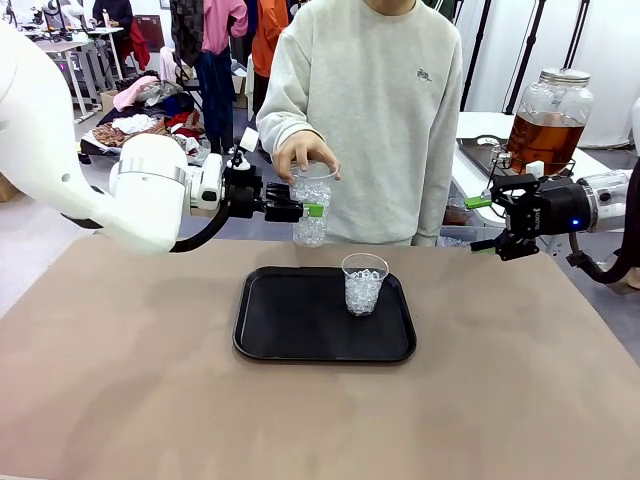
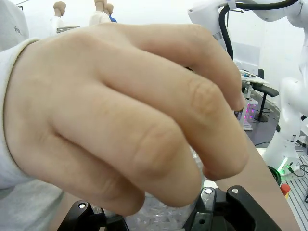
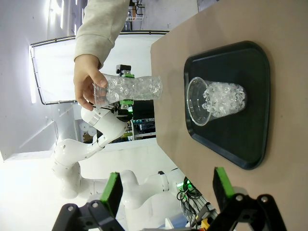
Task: Pour the drink into the iced cup.
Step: Open the gripper to release the iced cup you were holding.
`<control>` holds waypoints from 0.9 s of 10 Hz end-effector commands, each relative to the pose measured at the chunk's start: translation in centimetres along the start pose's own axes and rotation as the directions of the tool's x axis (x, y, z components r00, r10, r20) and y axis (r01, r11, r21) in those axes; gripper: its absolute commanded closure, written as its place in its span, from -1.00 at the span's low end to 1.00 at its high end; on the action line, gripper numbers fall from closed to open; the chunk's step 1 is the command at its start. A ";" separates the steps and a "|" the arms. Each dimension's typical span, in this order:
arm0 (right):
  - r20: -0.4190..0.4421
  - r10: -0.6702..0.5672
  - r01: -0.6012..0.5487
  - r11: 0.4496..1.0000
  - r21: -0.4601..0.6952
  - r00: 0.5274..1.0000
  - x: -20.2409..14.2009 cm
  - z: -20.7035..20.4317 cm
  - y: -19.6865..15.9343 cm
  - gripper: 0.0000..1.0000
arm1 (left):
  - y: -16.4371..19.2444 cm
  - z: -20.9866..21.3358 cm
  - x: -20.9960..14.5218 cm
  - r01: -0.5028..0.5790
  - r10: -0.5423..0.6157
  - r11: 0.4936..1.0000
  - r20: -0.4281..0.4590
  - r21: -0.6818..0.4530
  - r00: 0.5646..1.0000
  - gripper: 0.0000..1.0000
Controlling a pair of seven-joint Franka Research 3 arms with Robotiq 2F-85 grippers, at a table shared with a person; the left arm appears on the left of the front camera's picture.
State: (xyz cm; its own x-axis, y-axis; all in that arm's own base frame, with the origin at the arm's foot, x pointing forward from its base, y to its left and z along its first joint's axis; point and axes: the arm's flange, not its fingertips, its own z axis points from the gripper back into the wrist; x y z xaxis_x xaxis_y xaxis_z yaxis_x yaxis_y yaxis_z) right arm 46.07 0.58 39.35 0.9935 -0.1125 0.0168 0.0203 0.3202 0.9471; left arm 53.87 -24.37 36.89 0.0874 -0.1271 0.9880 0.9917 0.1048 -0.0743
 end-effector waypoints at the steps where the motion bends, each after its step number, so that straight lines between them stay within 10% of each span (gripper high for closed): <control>1: 0.001 -0.002 0.002 1.000 0.002 1.000 0.0 0.0 0.1 -1.00 | 0.0 -0.1 0.3 0.004 -0.004 1.000 0.012 0.003 1.000 -0.13; 9: 0.001 -0.002 0.002 1.000 0.002 1.000 0.0 0.0 0.1 -1.00 | 0.0 -0.1 0.3 0.004 -0.004 1.000 0.012 0.003 1.000 -0.13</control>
State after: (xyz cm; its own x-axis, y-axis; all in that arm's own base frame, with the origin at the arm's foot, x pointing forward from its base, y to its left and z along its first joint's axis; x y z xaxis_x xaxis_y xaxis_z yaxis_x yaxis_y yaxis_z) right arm 46.07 0.58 39.35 0.9935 -0.1125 0.0168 0.0203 0.3202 0.9471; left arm 53.92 -24.38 37.07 0.0842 -0.1256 0.9885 0.9919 0.1049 -0.0712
